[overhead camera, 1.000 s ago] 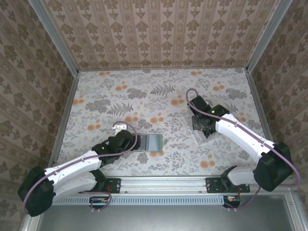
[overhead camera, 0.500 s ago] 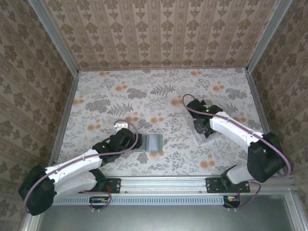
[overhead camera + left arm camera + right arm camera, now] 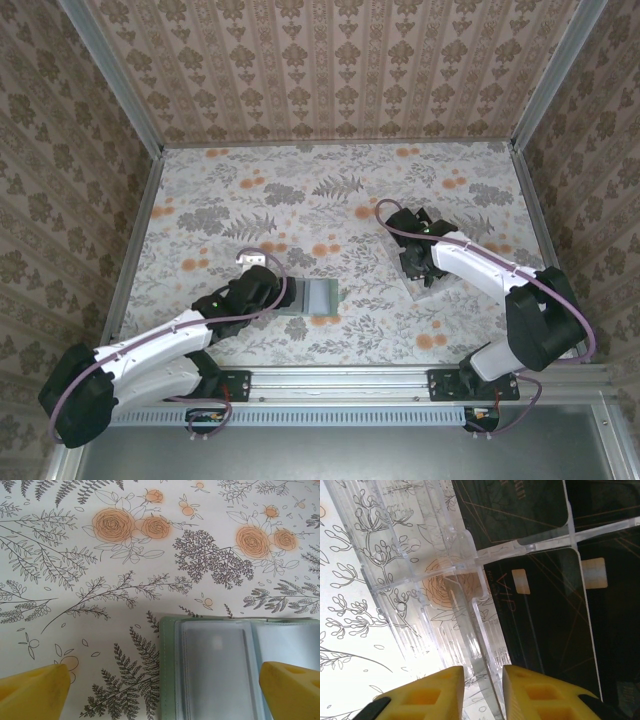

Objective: Put the credit cards into the card holder

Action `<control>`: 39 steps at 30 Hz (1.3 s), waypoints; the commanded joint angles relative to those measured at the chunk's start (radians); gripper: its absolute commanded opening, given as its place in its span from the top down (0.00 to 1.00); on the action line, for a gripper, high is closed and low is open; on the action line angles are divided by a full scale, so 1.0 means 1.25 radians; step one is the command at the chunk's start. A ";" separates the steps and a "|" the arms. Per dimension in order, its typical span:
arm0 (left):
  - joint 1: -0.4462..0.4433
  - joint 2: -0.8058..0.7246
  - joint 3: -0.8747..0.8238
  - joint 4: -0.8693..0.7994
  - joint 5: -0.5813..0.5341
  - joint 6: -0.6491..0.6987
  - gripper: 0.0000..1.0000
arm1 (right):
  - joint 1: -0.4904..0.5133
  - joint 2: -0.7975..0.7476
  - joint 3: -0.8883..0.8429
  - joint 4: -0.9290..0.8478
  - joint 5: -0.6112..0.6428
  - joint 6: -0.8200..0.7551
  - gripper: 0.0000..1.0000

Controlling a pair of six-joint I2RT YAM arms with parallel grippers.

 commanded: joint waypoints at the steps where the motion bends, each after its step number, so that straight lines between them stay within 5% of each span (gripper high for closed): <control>1: 0.004 0.002 0.003 0.013 0.007 0.019 0.00 | -0.007 -0.014 -0.002 -0.004 -0.012 -0.015 0.76; 20: 0.004 -0.004 -0.002 0.016 0.012 0.019 0.00 | -0.012 -0.026 0.015 -0.001 -0.049 -0.049 1.00; 29: 0.004 -0.003 -0.002 0.005 0.005 0.016 0.00 | -0.011 -0.130 0.090 -0.033 -0.124 -0.049 1.00; 34: 0.004 -0.004 0.000 -0.012 -0.012 0.007 0.00 | 0.004 -0.207 0.084 0.025 -0.244 0.028 1.00; 39: 0.004 -0.009 0.001 -0.034 -0.041 -0.012 0.00 | 0.088 -0.240 -0.035 0.259 -0.351 0.230 1.00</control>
